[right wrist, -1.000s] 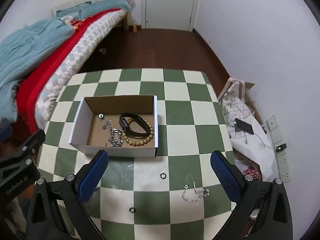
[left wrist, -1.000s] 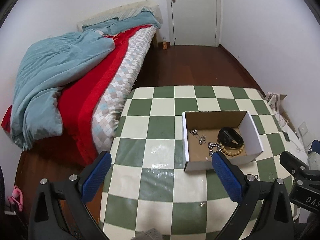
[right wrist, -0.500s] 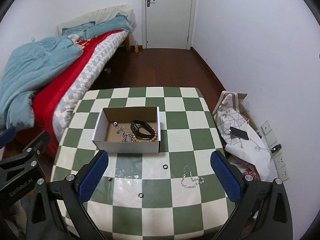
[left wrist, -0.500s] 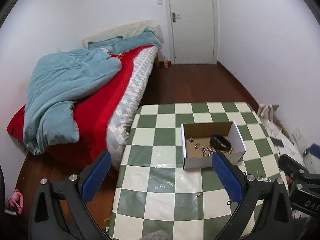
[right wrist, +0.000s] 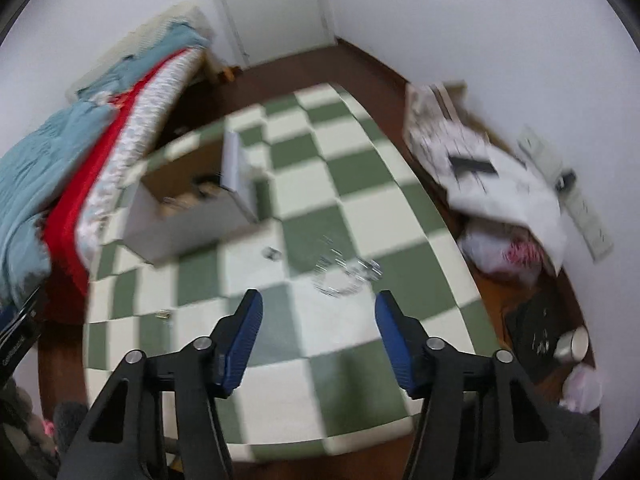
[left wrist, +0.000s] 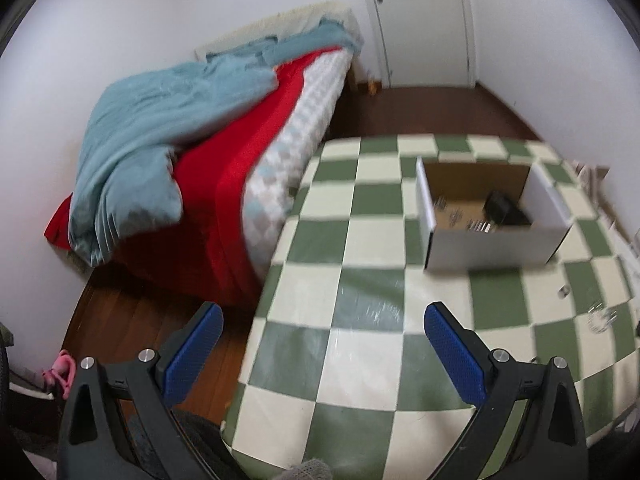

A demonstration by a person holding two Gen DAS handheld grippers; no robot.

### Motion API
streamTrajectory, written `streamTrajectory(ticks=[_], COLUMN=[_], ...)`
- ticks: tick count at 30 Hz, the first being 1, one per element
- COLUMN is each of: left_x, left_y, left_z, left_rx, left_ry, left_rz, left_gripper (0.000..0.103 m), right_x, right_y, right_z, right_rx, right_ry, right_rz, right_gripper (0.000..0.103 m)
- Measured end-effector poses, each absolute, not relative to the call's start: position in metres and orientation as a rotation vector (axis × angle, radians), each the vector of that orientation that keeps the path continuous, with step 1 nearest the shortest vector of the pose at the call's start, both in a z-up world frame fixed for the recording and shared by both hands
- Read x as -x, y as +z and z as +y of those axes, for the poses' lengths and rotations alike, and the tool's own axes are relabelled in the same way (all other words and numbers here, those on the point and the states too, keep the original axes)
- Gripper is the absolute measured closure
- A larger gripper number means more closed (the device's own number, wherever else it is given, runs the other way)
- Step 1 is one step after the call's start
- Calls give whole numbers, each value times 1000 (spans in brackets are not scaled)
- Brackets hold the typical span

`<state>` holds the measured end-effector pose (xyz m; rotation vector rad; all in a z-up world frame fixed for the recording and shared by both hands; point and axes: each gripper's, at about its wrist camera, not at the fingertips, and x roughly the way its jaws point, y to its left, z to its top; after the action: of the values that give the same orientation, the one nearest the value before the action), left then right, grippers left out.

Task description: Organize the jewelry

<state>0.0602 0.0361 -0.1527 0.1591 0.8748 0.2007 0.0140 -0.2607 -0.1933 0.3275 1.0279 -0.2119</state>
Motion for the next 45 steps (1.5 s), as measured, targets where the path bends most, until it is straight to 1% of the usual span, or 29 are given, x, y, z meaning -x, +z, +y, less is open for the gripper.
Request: streamTrajectory(ticks=[3, 7, 13, 15, 16, 18, 20, 21, 24, 27, 30, 31, 32, 33, 35, 36, 37, 38, 42, 44, 45], left_x=[-68, -77, -87, -90, -91, -91, -90, -90, -92, -93, -92, -92, -92, -92, -91, -91, -92, -92, -92, -90, -89], left_y=[-178, -199, -215, -219, -219, -221, -222, -222, -226, -233, -239, -241, -243, -247, -247, -246, -245, -245, -244, -239, -234], left_z=[35, 32, 26, 24, 23, 19, 13, 9, -4, -18, -33, -37, -40, -44, -45, -47, -49, -51, -56, -58, -59], left_rx=[-167, -176, -157, -158, -158, -155, -155, -159, -156, -156, -179, -189, -197, -206, -188, -181, -179, -183, -197, -196, -196], left_ry=[214, 228, 206, 191, 180, 156, 125, 104, 37, -32, -77, -89, -98, -111, -134, -152, -165, -172, -180, -188, -191], left_rz=[934, 983, 1030, 1039, 1041, 1046, 1045, 1044, 1058, 1091, 1098, 1100, 1107, 1122, 1105, 1098, 1096, 1097, 1091, 1076, 1068], left_gripper=[0, 0, 0, 0, 0, 0, 1, 1, 1, 1, 5, 14, 25, 31, 52, 61, 81, 93, 95, 95, 95], right_x=[-20, -33, -56, -60, -62, -63, -66, -67, -67, -65, -65, -64, -65, -65, -65, -64, -64, -64, -64, -63, -63], right_y=[-225, -253, -271, -272, -273, -273, -272, -272, -271, -271, -271, -271, -271, -271, -272, -272, -272, -272, -271, -269, -268], right_z=[-280, -293, -293, -288, -283, -277, -271, -267, -263, -268, -269, -270, -270, -270, -271, -271, -271, -272, -275, -277, -279], right_rx=[-341, -338, -284, -245, -208, -180, -166, -153, -126, -166, -175, -177, -179, -181, -187, -189, -192, -197, -222, -244, -259], right_ry=[-229, -253, -261, -269, -284, -263, -248, -247, -257, -246, -245, -246, -246, -245, -244, -244, -245, -245, -240, -232, -225], right_rz=[1058, 1083, 1045, 1024, 1017, 993, 989, 987, 979, 977, 977, 977, 977, 978, 978, 978, 979, 979, 979, 975, 975], right_gripper=[43, 43, 44, 46, 52, 67, 88, 92, 93, 93, 93, 93, 93, 93, 93, 93, 93, 93, 93, 96, 99])
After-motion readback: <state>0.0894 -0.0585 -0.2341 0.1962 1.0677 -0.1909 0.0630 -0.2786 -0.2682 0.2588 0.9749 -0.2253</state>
